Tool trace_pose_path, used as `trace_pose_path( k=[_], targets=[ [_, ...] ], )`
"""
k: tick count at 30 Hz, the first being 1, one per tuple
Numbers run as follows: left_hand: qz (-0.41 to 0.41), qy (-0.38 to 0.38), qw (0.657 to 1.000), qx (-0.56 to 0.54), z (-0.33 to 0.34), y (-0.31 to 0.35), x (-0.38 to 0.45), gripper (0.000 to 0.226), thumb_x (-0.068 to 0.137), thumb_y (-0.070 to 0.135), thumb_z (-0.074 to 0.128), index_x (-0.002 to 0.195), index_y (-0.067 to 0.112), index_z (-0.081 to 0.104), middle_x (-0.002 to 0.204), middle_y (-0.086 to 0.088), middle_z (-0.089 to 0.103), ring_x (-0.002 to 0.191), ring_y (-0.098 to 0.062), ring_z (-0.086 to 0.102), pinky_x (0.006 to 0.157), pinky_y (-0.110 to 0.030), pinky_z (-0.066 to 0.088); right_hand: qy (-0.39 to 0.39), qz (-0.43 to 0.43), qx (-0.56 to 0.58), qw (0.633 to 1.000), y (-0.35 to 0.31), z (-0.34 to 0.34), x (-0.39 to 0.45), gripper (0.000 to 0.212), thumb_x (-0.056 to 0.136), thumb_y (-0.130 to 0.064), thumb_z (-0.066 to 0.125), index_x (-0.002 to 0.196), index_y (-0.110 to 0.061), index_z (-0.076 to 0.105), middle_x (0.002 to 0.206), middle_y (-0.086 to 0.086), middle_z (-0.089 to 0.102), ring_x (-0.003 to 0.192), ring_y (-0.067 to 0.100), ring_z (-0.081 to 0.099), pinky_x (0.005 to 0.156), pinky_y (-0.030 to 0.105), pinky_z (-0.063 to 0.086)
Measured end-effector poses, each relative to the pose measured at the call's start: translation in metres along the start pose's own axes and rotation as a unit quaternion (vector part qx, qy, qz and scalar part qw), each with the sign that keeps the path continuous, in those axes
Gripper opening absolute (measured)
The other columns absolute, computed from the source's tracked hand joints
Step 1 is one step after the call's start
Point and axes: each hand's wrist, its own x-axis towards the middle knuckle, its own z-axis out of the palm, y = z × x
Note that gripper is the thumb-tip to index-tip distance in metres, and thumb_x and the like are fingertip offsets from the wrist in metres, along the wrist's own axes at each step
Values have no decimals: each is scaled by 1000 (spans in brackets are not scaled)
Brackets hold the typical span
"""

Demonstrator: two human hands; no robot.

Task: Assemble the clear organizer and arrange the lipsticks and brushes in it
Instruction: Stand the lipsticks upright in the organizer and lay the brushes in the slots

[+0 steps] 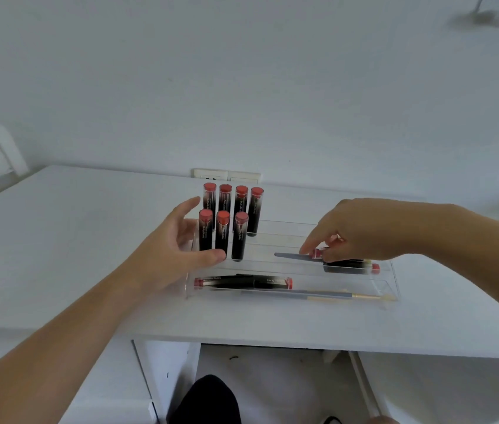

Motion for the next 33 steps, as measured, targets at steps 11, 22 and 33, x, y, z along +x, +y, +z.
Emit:
trace_pose_path(
  k=[11, 22, 33],
  targets=[
    [8, -9, 1000, -3, 0, -1, 1, 129, 47, 67, 93, 156, 41, 30, 135, 9, 66, 136, -16, 55, 119, -51, 35, 2, -19, -68, 997, -8, 2, 1, 24, 98, -45, 51, 120, -52, 59, 97, -23, 58, 102, 3, 49, 82, 28, 45],
    [8, -7, 1000, -6, 1, -2, 1, 129, 45, 70, 93, 155, 41, 32, 136, 10, 65, 137, -13, 54, 120, -50, 34, 224, -40, 91, 969, -9, 2, -9, 10, 89, -28, 73, 97, -34, 74, 90, -21, 65, 77, 1, 63, 69, 23, 48],
    [4, 9, 1000, 14, 1, -2, 0, 122, 51, 65, 92, 154, 43, 31, 134, 11, 65, 132, -9, 56, 119, -47, 36, 378, -45, 246, 891, -60, 26, 19, 8, 83, -17, 79, 90, -17, 74, 84, -8, 70, 72, 9, 68, 67, 22, 52]
  ],
)
